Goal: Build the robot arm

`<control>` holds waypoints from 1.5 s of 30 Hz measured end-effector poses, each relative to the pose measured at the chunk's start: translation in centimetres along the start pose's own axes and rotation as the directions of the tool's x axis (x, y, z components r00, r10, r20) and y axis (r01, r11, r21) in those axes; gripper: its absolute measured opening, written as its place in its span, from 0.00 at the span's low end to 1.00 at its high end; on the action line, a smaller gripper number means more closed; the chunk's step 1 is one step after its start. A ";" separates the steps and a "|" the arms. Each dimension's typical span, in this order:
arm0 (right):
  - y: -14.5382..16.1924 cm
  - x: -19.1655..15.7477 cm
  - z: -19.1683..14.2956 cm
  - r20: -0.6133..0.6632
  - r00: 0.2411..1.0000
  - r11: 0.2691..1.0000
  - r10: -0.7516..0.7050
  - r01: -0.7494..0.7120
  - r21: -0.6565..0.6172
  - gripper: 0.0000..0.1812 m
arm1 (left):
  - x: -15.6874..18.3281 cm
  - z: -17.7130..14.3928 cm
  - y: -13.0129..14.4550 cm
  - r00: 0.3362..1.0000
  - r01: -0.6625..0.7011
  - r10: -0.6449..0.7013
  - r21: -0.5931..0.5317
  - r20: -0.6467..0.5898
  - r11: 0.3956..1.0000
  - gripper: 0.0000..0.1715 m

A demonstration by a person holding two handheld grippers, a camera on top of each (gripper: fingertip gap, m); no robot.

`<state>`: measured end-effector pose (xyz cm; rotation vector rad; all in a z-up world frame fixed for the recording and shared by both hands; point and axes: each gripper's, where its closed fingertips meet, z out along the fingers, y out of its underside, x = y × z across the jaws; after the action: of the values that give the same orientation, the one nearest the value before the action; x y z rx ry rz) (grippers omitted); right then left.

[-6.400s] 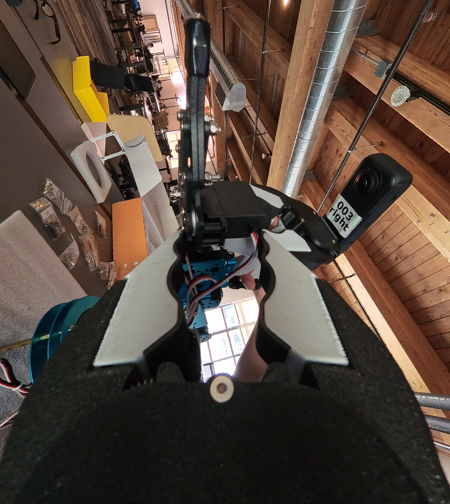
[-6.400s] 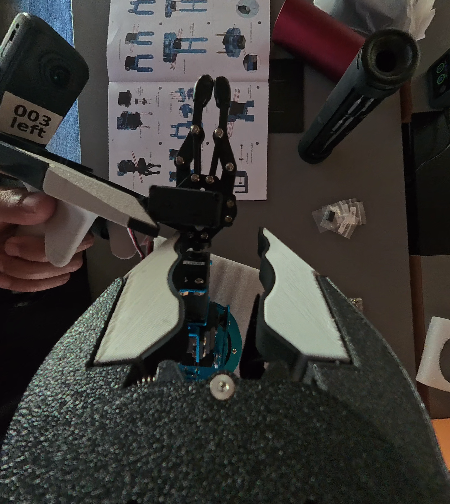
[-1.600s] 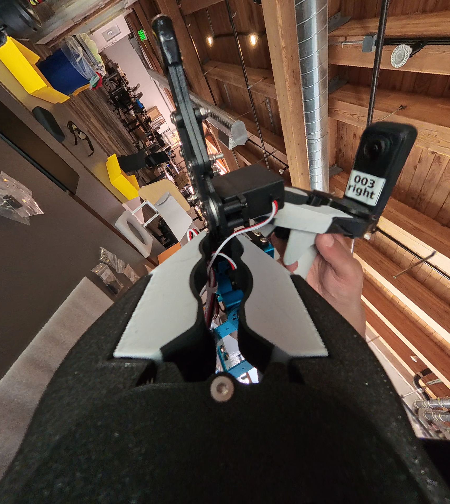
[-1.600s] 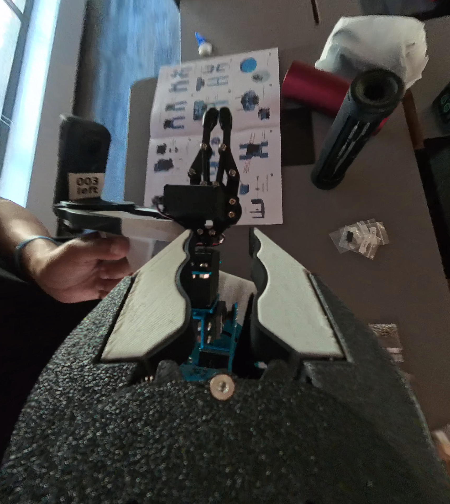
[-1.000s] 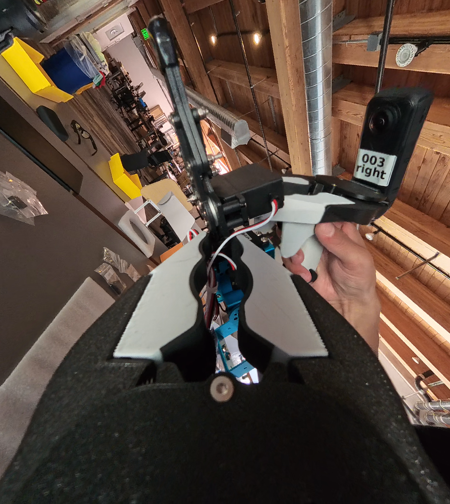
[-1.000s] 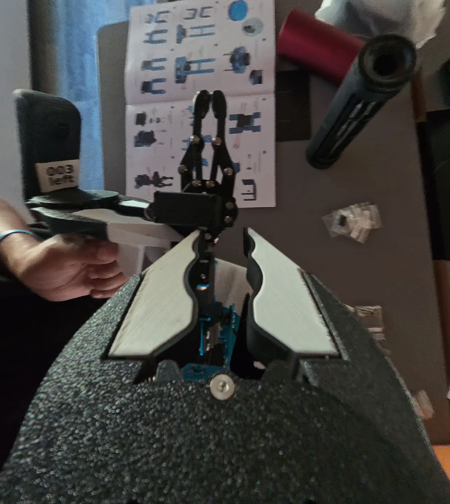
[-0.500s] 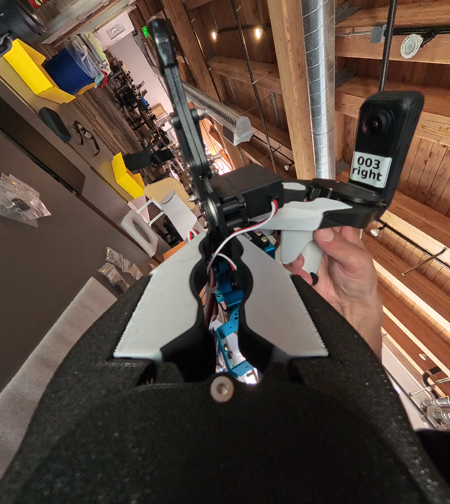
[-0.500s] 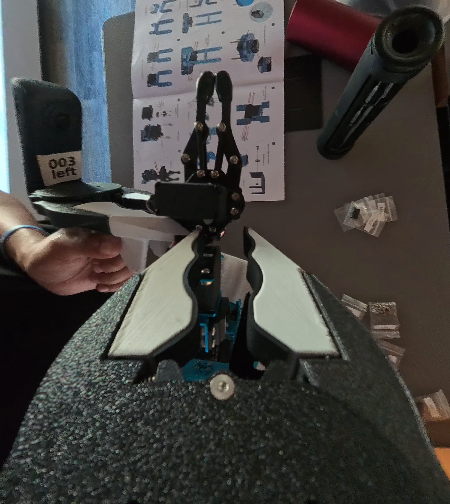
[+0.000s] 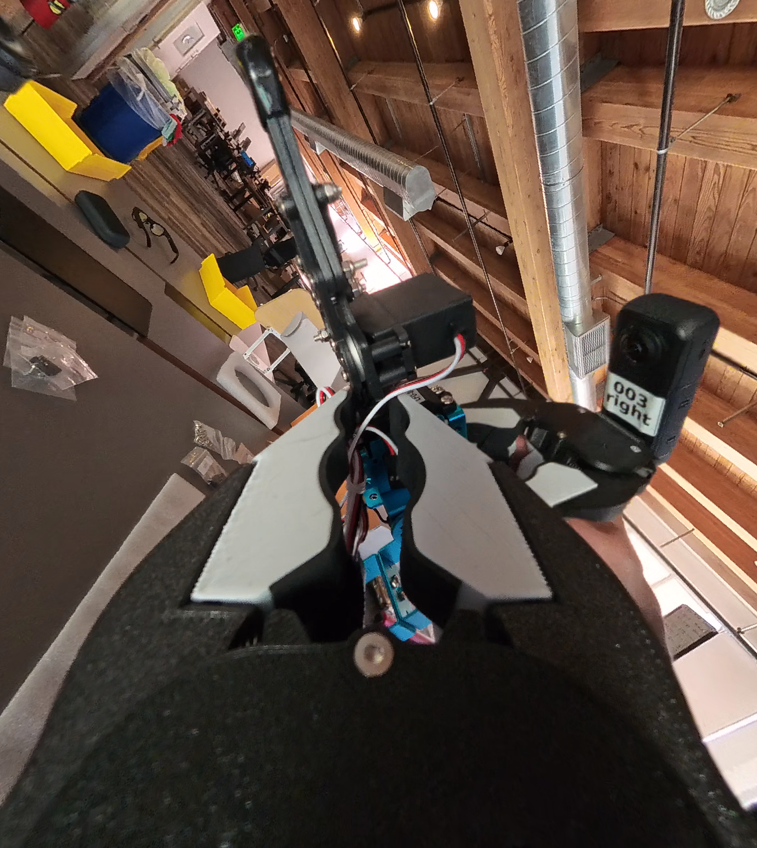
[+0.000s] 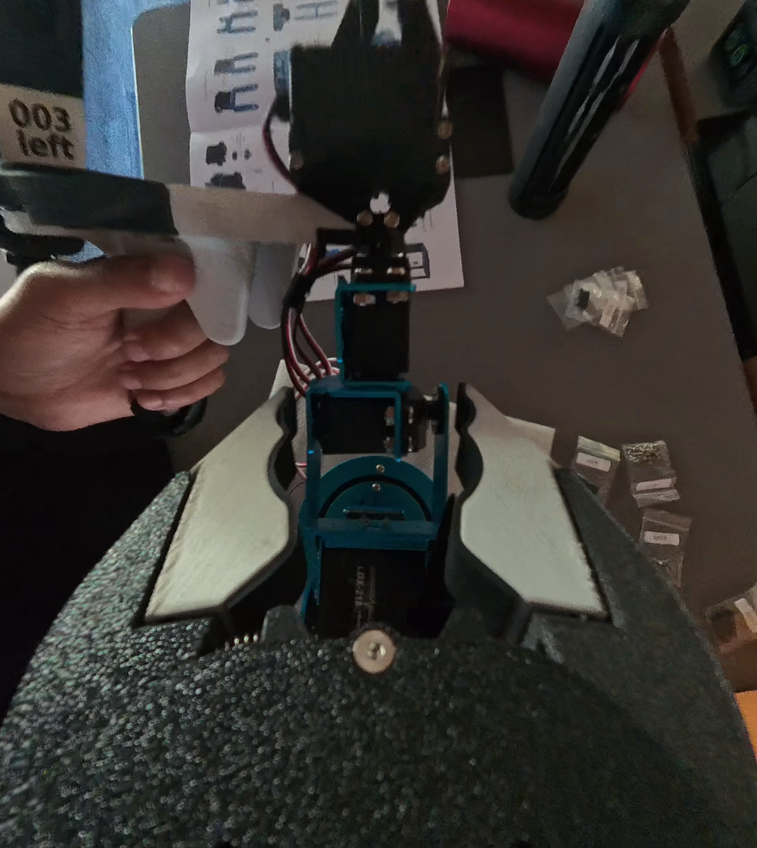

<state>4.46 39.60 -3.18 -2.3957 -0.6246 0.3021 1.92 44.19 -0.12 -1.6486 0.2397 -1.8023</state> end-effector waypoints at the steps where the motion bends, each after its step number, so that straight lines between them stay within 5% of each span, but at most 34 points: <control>1: 0.2 0.1 0.3 -0.020 1.000 1.000 -0.004 0.005 0.001 0.36 | 0.2 0.1 0.0 1.000 -0.013 0.013 -0.005 -0.003 1.000 0.07; 10: 0.3 -0.3 -0.2 -0.058 0.998 0.995 -0.018 0.024 0.097 0.35 | 3.4 0.6 0.5 0.958 -0.288 0.287 -0.034 -0.020 0.957 0.06; 17: -0.2 -0.2 -0.9 -0.071 0.997 0.971 -0.030 0.046 0.233 0.35 | 6.3 1.6 1.9 0.805 -0.593 0.591 -0.092 -0.046 0.800 0.07; 22: -0.6 -0.6 -6.9 -0.044 0.999 0.849 0.012 0.013 0.528 0.37 | 7.1 1.9 2.9 0.701 -0.711 0.711 -0.131 -0.060 0.690 0.06; 27: 4.4 0.1 -10.5 -0.063 0.991 0.675 0.120 -0.035 0.737 0.30 | 7.1 1.6 3.1 0.626 -0.776 0.777 -0.150 -0.061 0.613 0.07; 31: 7.9 0.4 -10.3 0.015 0.985 0.532 0.170 -0.105 0.840 0.30 | 7.6 2.1 3.5 0.604 -0.791 0.794 -0.169 -0.068 0.588 0.07; 35: 6.7 1.2 -11.3 0.009 0.996 0.566 0.090 -0.059 0.822 0.29 | 7.6 2.2 3.6 0.579 -0.810 0.812 -0.167 -0.073 0.562 0.07; 38: 4.1 1.5 -11.1 0.015 1.000 0.671 0.010 -0.018 0.742 0.32 | 7.4 2.0 3.5 0.551 -0.830 0.831 -0.153 -0.076 0.537 0.07; 45: 0.2 -0.8 -8.5 -0.097 0.959 0.797 -0.267 0.276 0.538 0.33 | 7.8 1.9 3.8 0.482 -0.874 0.872 -0.114 -0.090 0.472 0.08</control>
<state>6.83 34.62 3.28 -1.7289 -0.7484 0.2893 5.20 37.32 4.50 -1.1927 1.0539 -0.9785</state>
